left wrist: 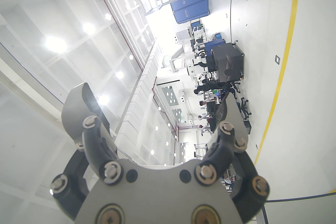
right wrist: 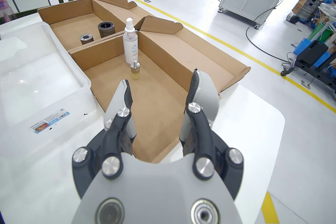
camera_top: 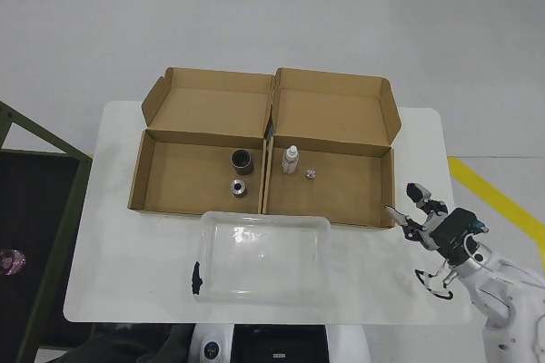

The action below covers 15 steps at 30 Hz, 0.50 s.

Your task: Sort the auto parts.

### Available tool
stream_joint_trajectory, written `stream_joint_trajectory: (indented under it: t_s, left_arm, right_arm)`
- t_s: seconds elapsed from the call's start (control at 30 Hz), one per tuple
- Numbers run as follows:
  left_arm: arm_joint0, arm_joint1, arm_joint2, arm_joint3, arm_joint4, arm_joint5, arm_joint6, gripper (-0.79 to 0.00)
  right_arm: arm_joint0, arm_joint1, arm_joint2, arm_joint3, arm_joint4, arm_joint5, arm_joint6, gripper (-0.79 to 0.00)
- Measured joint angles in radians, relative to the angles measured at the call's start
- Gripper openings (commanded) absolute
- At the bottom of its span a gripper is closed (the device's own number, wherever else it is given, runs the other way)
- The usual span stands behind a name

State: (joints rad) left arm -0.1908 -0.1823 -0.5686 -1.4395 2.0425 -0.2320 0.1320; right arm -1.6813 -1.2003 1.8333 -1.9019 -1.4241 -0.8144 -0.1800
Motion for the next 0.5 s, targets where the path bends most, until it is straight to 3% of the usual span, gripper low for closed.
stream_joint_trajectory:
  t_s: [0.2, 0.23, 0.37, 0.5]
  left_arm:
    - [0.0, 0.0, 0.0, 0.0, 0.0, 0.0, 0.0, 0.0]
    - [0.0, 0.0, 0.0, 0.0, 0.0, 0.0, 0.0, 0.0]
    - [0.0, 0.0, 0.0, 0.0, 0.0, 0.0, 0.0, 0.0]
    - [0.0, 0.0, 0.0, 0.0, 0.0, 0.0, 0.0, 0.0]
  right_arm:
    - [-0.033, 0.006, 0.039, 0.005, -0.008, 0.022, -0.053, -0.385]
    - [-0.039, 0.007, 0.044, 0.007, -0.012, 0.022, -0.063, -0.351]
    - [-0.043, 0.012, 0.052, 0.018, -0.019, 0.02, -0.081, -0.012]
    - [-0.036, 0.016, 0.047, 0.027, -0.026, 0.02, -0.086, 0.0]
